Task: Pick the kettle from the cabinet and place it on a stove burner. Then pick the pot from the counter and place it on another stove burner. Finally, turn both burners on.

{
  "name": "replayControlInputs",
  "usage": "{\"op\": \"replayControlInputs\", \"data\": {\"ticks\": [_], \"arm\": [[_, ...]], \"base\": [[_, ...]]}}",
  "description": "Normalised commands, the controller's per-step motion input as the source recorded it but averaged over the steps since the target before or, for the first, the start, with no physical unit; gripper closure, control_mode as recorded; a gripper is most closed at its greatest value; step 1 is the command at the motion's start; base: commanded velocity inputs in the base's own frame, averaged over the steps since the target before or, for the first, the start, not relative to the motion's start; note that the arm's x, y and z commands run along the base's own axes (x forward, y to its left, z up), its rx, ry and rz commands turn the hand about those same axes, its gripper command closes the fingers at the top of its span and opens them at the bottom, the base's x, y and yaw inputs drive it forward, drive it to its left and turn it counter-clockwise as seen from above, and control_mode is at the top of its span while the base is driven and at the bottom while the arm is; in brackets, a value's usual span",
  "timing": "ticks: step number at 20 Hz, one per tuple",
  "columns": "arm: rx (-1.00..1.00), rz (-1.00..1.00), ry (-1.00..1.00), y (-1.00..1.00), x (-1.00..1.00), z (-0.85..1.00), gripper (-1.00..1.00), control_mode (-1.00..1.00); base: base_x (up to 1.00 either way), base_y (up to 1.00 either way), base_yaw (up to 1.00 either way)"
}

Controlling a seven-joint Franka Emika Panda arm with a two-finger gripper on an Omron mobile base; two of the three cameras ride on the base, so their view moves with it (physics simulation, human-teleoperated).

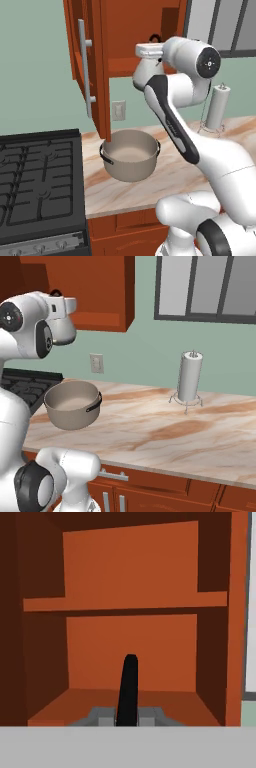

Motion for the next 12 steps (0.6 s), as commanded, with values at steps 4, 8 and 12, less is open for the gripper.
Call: {"op": "replayControlInputs", "data": {"ticks": [4,8,12], "arm": [[0.03,-0.02,0.0,-0.15,-0.6,0.0,1.0,-1.0],[0.04,-0.01,0.0,-0.16,-0.65,0.0,1.0,-1.0],[0.03,0.0,0.0,-0.13,-0.62,0.0,1.0,-1.0]], "base": [[0.0,0.0,0.0],[0.0,0.0,0.0],[0.0,0.0,0.0]]}}
